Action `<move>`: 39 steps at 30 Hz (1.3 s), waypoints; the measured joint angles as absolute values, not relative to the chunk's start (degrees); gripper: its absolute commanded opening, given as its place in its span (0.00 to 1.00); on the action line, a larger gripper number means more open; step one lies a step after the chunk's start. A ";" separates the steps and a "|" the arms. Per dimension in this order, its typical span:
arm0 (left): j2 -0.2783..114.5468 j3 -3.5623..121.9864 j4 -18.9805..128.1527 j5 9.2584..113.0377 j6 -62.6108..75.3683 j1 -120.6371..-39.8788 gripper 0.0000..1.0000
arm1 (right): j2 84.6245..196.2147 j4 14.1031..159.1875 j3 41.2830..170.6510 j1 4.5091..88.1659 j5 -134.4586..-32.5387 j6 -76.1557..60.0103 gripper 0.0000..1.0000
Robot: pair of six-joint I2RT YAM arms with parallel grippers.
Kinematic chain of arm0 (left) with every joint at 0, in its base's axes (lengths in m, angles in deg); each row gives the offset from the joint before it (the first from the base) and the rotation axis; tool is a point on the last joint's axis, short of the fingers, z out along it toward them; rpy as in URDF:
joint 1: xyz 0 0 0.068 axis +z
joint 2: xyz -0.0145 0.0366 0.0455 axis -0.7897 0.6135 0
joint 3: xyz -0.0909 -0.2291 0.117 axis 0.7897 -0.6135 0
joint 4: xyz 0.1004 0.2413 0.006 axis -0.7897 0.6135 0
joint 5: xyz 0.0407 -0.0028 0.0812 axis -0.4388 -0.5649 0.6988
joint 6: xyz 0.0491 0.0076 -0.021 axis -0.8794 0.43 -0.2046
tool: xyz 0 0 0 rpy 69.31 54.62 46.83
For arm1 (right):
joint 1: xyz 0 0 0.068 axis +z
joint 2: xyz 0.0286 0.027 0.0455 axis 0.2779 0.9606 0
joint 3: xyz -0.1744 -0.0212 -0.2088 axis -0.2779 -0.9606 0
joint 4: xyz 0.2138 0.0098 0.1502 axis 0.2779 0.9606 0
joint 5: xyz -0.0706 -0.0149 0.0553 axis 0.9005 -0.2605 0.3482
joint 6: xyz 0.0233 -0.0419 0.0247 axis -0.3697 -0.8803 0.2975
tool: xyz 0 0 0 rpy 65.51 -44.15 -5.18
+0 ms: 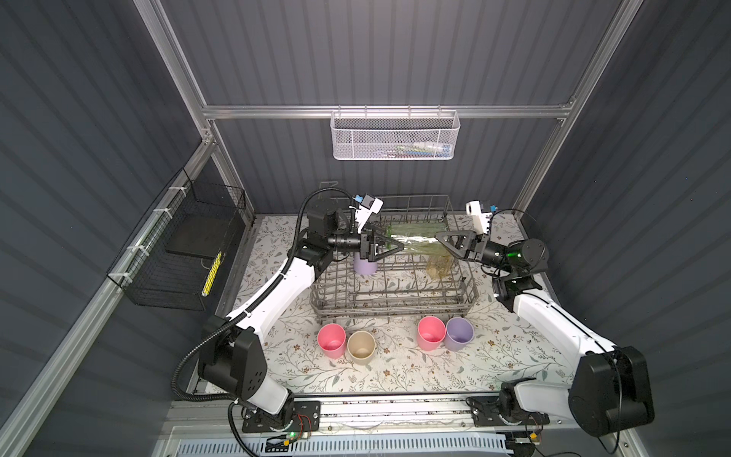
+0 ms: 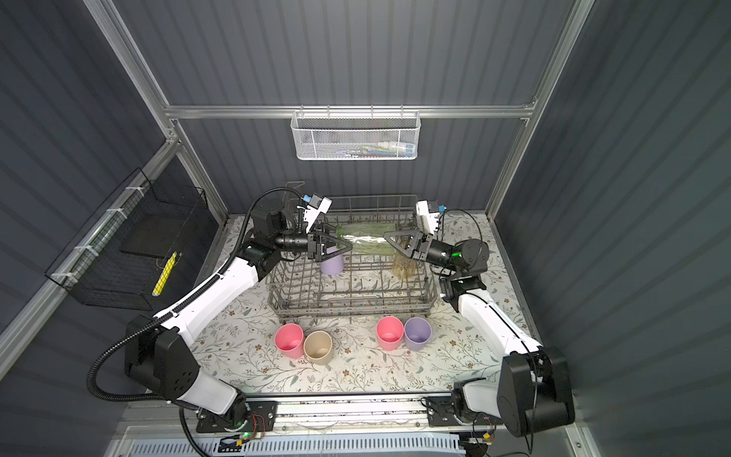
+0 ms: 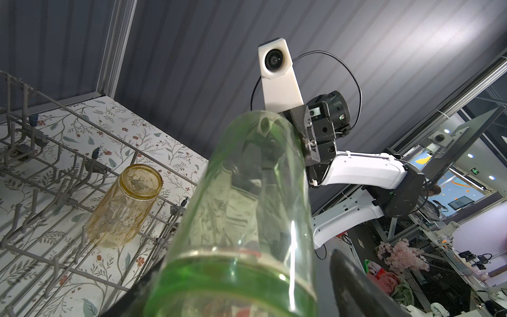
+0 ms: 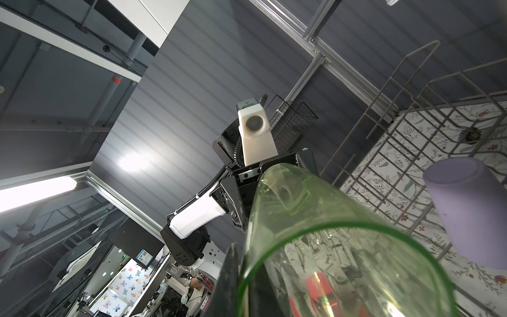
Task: Load cups into a dish rack
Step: Place the cup upside down at the dish rack.
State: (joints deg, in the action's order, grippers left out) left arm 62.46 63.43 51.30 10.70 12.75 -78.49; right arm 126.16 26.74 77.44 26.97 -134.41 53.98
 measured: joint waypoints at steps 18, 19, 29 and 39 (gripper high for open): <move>62.52 63.51 51.19 10.79 12.73 -78.49 0.74 | 128.72 21.27 76.96 27.64 -135.03 57.11 0.00; 62.52 63.51 51.24 10.81 12.67 -78.49 0.73 | 128.79 21.12 76.96 27.66 -135.07 57.19 0.00; 62.52 63.51 51.89 10.77 11.90 -78.42 0.63 | 129.46 19.81 76.96 27.88 -135.40 58.09 0.00; 62.52 63.49 51.94 11.16 11.92 -78.31 0.53 | 131.67 14.98 76.98 27.86 -135.70 61.15 0.00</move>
